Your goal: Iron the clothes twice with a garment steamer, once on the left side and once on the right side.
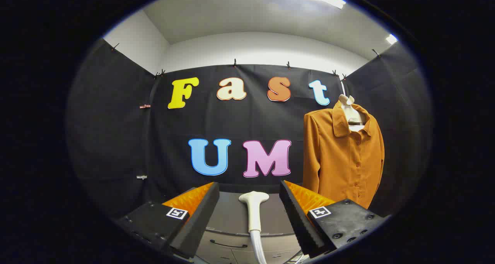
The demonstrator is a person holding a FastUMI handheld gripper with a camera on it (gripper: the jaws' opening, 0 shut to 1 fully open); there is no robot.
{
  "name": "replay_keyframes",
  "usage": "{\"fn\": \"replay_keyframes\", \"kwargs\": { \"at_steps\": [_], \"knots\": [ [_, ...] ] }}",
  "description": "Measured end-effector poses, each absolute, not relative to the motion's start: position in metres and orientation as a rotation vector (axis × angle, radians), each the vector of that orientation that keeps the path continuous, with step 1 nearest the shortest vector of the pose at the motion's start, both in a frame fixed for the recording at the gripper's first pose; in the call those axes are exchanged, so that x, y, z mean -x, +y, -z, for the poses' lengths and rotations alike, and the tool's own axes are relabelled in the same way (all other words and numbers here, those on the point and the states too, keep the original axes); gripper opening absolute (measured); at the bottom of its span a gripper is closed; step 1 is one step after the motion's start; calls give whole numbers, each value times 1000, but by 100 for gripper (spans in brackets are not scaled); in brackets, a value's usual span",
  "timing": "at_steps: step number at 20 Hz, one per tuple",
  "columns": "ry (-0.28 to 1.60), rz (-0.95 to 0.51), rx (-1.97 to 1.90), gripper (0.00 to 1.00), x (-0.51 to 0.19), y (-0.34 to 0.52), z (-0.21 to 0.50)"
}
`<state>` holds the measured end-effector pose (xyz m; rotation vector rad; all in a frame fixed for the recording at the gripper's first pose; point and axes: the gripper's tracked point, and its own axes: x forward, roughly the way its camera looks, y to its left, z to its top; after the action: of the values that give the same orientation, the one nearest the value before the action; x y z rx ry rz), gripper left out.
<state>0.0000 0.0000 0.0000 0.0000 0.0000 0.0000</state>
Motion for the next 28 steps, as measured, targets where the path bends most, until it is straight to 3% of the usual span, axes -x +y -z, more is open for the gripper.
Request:
{"fn": "replay_keyframes", "kwargs": {
  "at_steps": [28],
  "knots": [
    [59, 22, 7, 98, -6, 4, 17]
  ]
}}
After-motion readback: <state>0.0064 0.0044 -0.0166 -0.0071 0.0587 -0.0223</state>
